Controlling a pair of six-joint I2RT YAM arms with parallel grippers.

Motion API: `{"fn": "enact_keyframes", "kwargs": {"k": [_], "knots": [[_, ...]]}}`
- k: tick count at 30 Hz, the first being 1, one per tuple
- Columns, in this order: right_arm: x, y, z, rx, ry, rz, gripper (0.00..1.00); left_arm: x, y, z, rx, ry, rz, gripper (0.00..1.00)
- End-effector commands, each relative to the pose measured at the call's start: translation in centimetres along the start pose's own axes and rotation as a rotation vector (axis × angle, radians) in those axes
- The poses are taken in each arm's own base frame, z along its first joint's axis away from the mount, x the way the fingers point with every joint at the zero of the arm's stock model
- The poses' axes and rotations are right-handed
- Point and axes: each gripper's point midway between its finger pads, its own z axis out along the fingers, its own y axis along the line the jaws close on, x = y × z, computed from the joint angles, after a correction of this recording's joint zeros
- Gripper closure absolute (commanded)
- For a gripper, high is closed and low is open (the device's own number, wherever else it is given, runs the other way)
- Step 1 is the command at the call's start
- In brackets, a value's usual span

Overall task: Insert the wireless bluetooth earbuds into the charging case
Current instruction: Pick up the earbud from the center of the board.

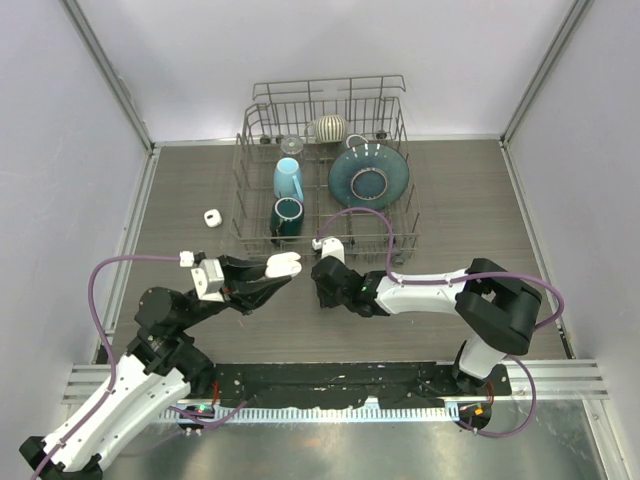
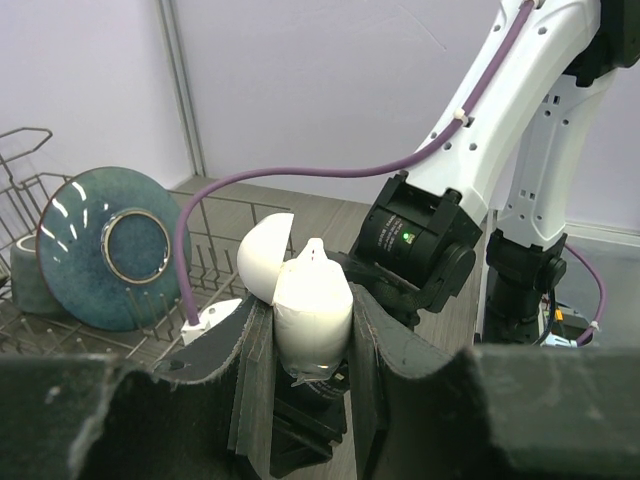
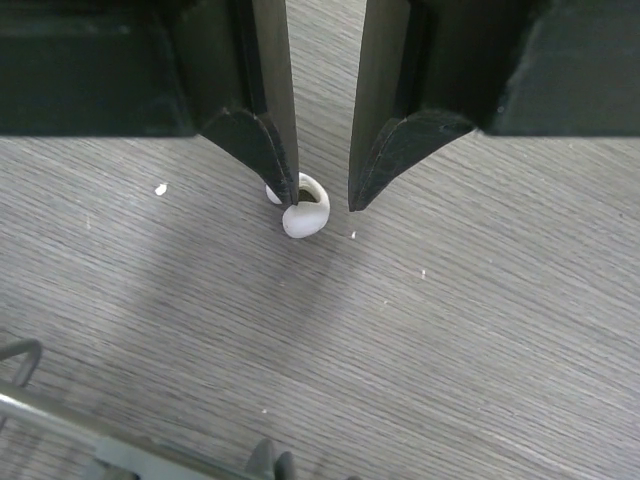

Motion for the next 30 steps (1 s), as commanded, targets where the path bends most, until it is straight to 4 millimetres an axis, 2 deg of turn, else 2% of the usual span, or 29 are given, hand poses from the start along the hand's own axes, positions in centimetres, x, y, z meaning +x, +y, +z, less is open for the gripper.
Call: {"fn": "enact_keyframes", "kwargs": {"k": [1,17,20,21,28,30], "knots": [[-1.8,-0.3,-0.3,0.053,-0.060,-0.015,0.68,-0.6,0.2,0.2,-0.005,-0.027,0.009,1.00],[-1.2,-1.3,0.1,0.102,-0.044,-0.051,0.68,-0.1,0.2,0.3,-0.004,-0.017,-0.001,1.00],[-1.4,-1.6,0.0,0.121,-0.052,-0.054,0.73,-0.2,0.2,0.3,-0.006,-0.019,0.000,1.00],[-1.5,-1.7,0.0,0.125,-0.052,-0.050,0.78,-0.1,0.3,0.3,-0.007,-0.016,0.000,1.00],[-1.5,-2.2,-0.1,0.155,-0.054,-0.045,0.83,0.3,0.4,0.5,-0.008,-0.006,-0.003,1.00],[-1.4,-2.3,-0.1,0.161,-0.052,-0.046,0.92,0.4,0.5,0.5,-0.012,-0.001,-0.004,1.00]]}}
